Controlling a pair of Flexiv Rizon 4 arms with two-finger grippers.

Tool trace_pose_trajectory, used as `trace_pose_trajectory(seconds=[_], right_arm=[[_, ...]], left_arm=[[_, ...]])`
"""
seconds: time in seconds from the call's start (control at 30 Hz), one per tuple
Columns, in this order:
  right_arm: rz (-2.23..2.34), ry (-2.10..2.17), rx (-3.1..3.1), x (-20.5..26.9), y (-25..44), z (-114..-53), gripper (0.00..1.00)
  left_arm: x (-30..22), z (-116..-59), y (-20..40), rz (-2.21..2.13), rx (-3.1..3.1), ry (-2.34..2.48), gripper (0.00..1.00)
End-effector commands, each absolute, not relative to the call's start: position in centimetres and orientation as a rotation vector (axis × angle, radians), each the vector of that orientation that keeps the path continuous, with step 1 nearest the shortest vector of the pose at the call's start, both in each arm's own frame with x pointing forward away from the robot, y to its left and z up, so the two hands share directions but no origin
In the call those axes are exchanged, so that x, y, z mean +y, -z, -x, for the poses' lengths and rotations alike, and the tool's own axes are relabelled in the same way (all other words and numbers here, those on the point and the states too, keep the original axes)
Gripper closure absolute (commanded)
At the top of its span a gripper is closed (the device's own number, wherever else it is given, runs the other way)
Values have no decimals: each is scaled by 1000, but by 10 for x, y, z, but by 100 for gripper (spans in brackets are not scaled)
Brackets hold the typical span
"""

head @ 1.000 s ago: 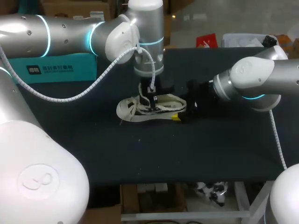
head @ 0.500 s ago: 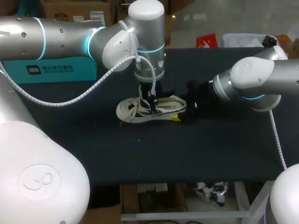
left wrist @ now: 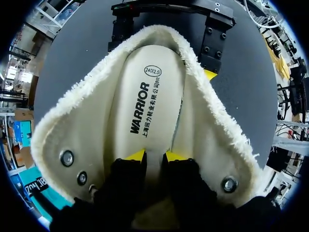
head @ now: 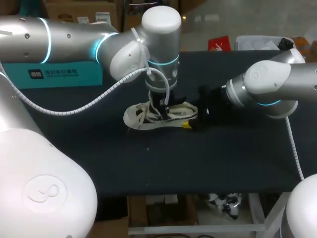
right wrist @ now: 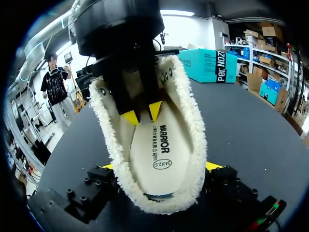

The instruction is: Open the shoe tongue, take the insole out of the shoe, put the insole back into the shoe, and pack the shoe into the shoebox

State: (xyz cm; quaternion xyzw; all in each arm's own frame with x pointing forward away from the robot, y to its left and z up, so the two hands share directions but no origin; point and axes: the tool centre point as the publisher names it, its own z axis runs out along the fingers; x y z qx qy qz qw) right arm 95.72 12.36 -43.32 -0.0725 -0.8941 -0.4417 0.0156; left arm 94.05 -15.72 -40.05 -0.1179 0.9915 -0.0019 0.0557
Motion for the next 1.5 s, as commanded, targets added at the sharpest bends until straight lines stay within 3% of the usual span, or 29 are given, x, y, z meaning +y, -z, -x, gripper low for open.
trace_pose_trajectory(seconds=[0.03, 0.77, 0.87, 0.93, 0.97, 1.5], right_arm=[[225, 1376, -2778, 122, 439, -956, 100], [225, 1376, -2778, 122, 439, -956, 100], [225, 1376, -2778, 122, 439, -956, 100], [225, 1376, -2778, 122, 439, -956, 100], [225, 1376, -2778, 122, 439, -956, 100], [225, 1376, -2778, 122, 439, -956, 100]], left_arm=[[-161, -958, 455, 362, 2984, -5, 75], [-167, -1026, 495, 337, 2784, -14, 80], [-168, -1033, 498, 336, 2769, -19, 85], [-168, -1037, 498, 338, 2762, -18, 98], [-168, -1038, 498, 339, 2760, -17, 100], [-160, -1018, 430, 271, 2844, 172, 100]])
